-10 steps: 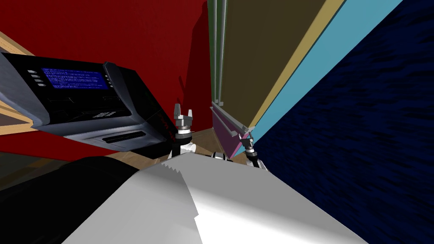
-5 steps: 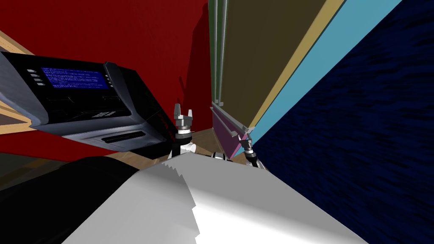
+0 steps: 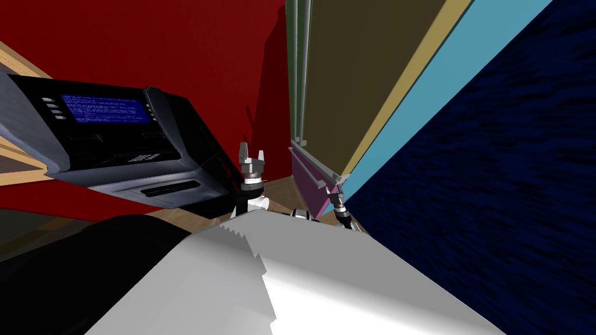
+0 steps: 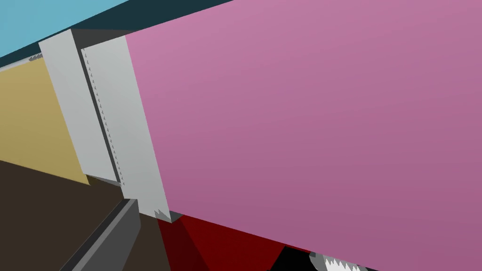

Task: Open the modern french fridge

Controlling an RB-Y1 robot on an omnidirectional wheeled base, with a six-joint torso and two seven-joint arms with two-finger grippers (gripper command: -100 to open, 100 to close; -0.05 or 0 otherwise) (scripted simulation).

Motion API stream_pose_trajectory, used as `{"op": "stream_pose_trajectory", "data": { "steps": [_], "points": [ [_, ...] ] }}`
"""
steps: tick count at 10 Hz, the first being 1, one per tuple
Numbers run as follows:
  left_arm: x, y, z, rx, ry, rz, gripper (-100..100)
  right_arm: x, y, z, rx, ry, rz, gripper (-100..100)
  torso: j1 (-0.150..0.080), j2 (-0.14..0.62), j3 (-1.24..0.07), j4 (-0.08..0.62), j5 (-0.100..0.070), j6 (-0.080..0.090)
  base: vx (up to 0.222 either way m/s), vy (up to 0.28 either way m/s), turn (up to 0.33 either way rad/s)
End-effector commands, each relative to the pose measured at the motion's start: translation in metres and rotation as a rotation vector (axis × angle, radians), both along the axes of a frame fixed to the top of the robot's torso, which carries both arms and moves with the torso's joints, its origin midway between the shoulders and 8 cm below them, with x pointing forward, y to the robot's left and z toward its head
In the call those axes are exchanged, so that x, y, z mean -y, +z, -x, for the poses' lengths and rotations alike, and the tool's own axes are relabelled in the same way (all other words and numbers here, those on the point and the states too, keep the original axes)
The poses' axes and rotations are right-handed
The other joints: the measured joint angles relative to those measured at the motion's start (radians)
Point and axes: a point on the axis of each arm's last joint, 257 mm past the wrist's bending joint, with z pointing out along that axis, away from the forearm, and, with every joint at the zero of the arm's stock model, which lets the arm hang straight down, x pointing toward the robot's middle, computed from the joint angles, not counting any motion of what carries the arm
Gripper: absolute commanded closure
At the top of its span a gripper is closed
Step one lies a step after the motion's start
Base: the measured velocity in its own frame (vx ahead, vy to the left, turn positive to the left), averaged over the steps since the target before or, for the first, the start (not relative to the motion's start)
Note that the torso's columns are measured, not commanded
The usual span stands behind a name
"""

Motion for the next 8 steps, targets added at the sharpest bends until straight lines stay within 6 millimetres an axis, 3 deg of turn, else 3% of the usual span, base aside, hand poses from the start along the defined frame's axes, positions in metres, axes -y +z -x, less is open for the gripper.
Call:
{"op": "stream_pose_trajectory", "data": {
  "steps": [1, 6, 8],
  "points": [
    [0.000, 0.000, 0.000, 0.000, 0.000, 0.000, 0, -0.006, -0.025, 0.003, -0.047, -0.025, 0.056, -100, 0.001, 0.001, 0.000, 0.001, 0.001, -0.001, 0.014, -0.011, 0.003],
    [0.000, 0.000, 0.000, 0.000, 0.000, 0.000, 0, -0.006, -0.025, 0.003, -0.042, -0.032, 0.069, -100, 0.000, 0.002, 0.002, 0.003, -0.001, -0.002, -0.004, 0.002, -0.002],
    [0.000, 0.000, 0.000, 0.000, 0.000, 0.000, 0, -0.012, -0.034, 0.006, -0.041, -0.048, 0.105, -100, 0.001, 0.001, 0.001, 0.003, -0.001, -0.003, 0.009, -0.015, 0.001]
  ]
}}
